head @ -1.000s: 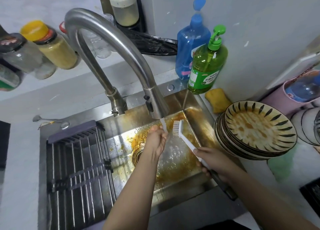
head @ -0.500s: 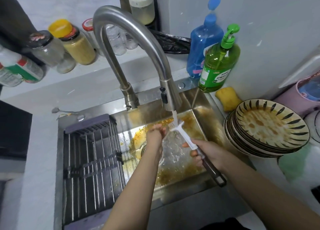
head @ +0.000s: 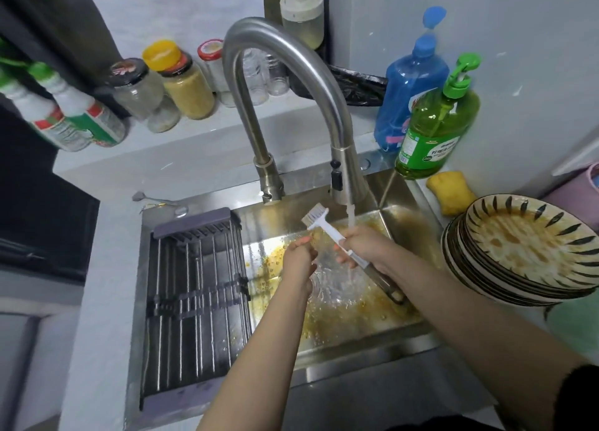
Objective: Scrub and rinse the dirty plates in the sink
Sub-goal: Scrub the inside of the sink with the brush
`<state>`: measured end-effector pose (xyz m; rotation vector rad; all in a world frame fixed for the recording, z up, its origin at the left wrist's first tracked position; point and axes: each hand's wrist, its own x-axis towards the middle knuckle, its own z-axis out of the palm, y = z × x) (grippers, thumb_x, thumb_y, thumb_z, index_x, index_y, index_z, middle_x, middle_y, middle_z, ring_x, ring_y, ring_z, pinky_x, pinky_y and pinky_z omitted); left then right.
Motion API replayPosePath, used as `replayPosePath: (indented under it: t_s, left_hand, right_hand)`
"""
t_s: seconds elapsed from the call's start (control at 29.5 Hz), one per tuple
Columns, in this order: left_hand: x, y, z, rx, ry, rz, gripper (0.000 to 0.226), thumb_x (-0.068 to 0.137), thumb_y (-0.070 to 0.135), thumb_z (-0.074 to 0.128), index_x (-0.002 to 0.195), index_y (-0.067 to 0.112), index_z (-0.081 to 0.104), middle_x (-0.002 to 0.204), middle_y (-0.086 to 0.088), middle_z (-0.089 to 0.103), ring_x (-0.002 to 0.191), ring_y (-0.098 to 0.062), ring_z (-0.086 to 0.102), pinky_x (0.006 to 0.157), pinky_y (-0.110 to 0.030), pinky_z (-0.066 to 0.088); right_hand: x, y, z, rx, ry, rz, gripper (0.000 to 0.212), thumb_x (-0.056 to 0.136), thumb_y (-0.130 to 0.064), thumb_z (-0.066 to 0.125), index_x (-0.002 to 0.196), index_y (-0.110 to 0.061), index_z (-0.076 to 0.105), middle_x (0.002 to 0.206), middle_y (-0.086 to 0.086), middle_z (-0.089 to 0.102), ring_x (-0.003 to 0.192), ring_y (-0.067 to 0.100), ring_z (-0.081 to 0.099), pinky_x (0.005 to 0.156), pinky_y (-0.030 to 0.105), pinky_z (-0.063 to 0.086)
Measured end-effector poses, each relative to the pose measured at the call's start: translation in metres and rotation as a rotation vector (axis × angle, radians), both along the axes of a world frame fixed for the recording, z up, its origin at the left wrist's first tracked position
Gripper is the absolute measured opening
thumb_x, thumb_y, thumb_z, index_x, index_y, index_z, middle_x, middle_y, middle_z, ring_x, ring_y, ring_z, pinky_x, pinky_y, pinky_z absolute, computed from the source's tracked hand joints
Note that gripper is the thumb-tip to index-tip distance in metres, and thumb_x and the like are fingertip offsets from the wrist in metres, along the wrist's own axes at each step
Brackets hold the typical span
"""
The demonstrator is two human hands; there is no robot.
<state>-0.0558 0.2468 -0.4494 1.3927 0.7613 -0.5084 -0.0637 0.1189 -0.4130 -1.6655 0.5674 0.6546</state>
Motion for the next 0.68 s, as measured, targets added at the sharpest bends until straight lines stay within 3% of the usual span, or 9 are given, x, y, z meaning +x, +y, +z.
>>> replayPosePath:
  t_s: [0.17,0.27,0.37,0.51,0.68]
  left_hand:
    - [-0.002,0.005,0.001,0.001,0.027,-0.017,0.025,0.095,0.004,0.042,0.112,0.012,0.057,0.088,-0.003,0.052,0.091,-0.020,0.050,0.072,-0.029,0.041]
    - [-0.003,0.007,0.002,-0.008,0.044,-0.018,0.026,0.095,0.004,0.042,0.114,0.012,0.058,0.082,-0.002,0.051,0.078,-0.015,0.050,0.065,-0.026,0.040]
    - [-0.005,0.005,0.001,-0.028,0.071,-0.023,0.026,0.097,0.007,0.043,0.118,0.011,0.058,0.082,-0.001,0.051,0.073,-0.013,0.051,0.060,-0.022,0.042]
    - [-0.006,-0.001,0.000,-0.079,0.071,-0.016,0.031,0.096,0.005,0.041,0.124,0.004,0.054,0.083,-0.003,0.053,0.072,-0.014,0.054,0.062,-0.022,0.042]
    - [-0.009,-0.010,0.002,-0.102,0.063,-0.052,0.027,0.097,0.003,0.039,0.118,0.010,0.055,0.087,-0.002,0.057,0.077,-0.012,0.056,0.066,-0.023,0.043]
  right_hand:
    - [0.008,0.013,-0.009,-0.304,-0.029,0.092,0.035,0.102,-0.033,0.039,0.110,-0.005,0.059,0.065,0.006,0.056,0.048,0.015,0.049,0.041,0.023,0.038]
    - [0.003,0.013,-0.009,-0.355,-0.025,0.093,0.044,0.102,-0.043,0.031,0.099,-0.006,0.054,0.062,0.007,0.053,0.046,0.017,0.049,0.040,0.024,0.038]
    - [-0.006,0.005,-0.011,-0.290,-0.033,0.057,0.038,0.103,-0.032,0.034,0.105,-0.002,0.056,0.065,0.005,0.053,0.044,0.013,0.044,0.036,0.020,0.035]
    - [-0.021,-0.012,-0.009,-0.167,-0.068,0.029,0.027,0.103,-0.013,0.036,0.121,-0.005,0.054,0.088,0.004,0.058,0.052,0.013,0.050,0.036,0.018,0.036]
    - [-0.038,-0.032,-0.005,-0.060,-0.025,-0.102,0.040,0.100,-0.005,0.038,0.139,-0.008,0.044,0.085,0.009,0.060,0.055,0.016,0.052,0.039,0.020,0.040]
